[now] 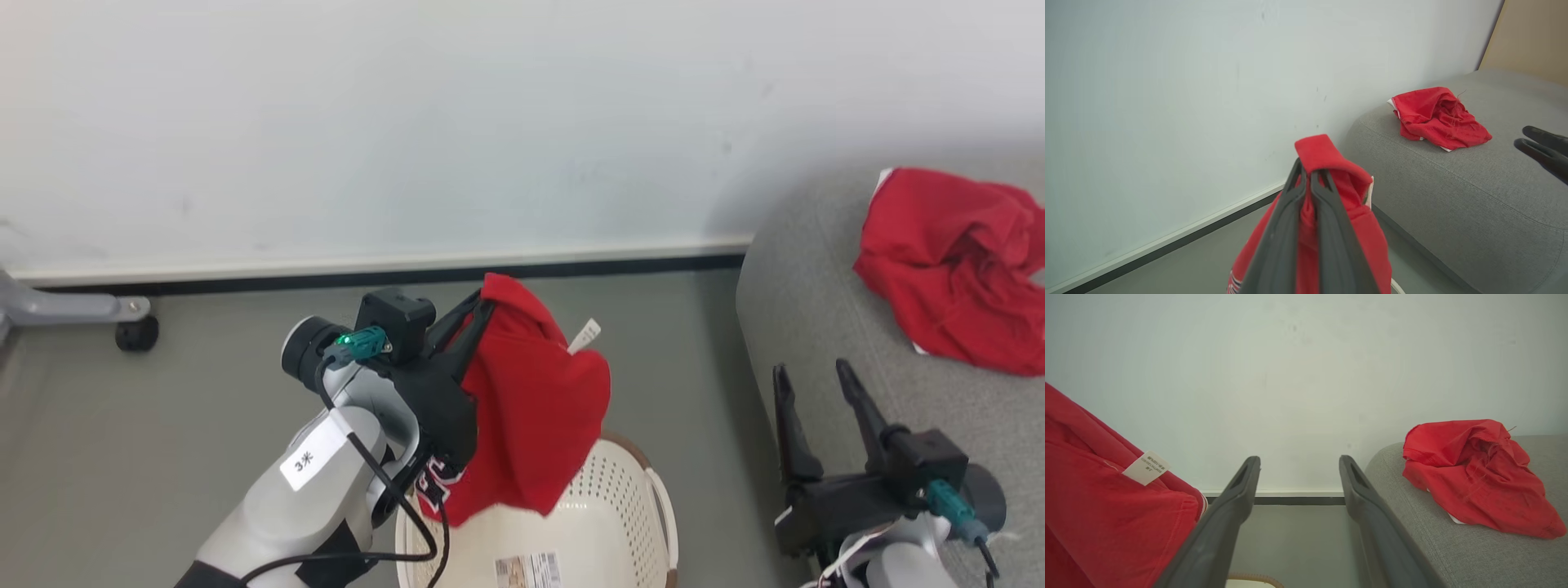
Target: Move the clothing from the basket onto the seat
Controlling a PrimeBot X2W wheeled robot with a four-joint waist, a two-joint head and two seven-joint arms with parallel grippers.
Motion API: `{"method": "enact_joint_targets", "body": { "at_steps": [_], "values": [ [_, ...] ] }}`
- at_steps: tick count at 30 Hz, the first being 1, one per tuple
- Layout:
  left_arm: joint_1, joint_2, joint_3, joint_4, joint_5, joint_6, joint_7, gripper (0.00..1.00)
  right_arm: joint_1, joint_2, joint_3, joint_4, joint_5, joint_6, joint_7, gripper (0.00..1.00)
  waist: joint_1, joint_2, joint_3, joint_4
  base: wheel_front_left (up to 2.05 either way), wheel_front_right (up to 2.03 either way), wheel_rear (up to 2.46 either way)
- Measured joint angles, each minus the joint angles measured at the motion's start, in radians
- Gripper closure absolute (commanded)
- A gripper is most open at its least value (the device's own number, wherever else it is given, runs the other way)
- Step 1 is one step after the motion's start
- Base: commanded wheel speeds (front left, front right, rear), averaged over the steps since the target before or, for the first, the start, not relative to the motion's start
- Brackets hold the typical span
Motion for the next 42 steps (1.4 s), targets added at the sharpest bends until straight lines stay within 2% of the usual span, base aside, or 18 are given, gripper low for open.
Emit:
{"method": "enact_joint_targets", "body": {
  "at_steps": [12, 20, 29, 35, 42],
  "values": [
    [0.022, 0.013, -0.030, -0.066, -0.046, 0.000, 0.020, 1.00, 0.066, 0.005, 0.042, -0.023, 0.003, 0.020, 0.000, 0.00, 0.0001, 0.0000, -0.118, 0.021, 0.00, 0.00, 0.00],
    [0.024, 0.018, -0.046, -0.107, -0.057, 0.000, 0.038, 1.00, 0.066, 0.012, 0.120, -0.012, -0.004, 0.073, 0.010, 0.00, 0.0002, 0.0001, -0.138, 0.032, 0.00, 0.00, 0.00],
    [0.023, 0.017, -0.058, -0.148, -0.064, 0.000, 0.064, 1.00, -0.040, 0.021, 0.253, 0.066, -0.039, 0.137, 0.050, 0.00, 0.0003, 0.0001, -0.140, 0.046, 0.00, 0.00, 0.00],
    [0.022, 0.012, -0.067, -0.171, -0.065, 0.000, 0.079, 1.00, -0.120, 0.020, 0.341, 0.128, -0.068, 0.154, 0.072, 0.00, 0.0003, 0.0001, -0.134, 0.057, 0.00, 0.00, 0.00],
    [0.019, 0.006, -0.080, -0.196, -0.065, 0.000, 0.089, 1.00, -0.204, -0.010, 0.454, 0.198, -0.073, 0.156, 0.088, 0.00, 0.0003, 0.0001, -0.128, 0.071, 0.00, 0.00, 0.00]
  ]
}}
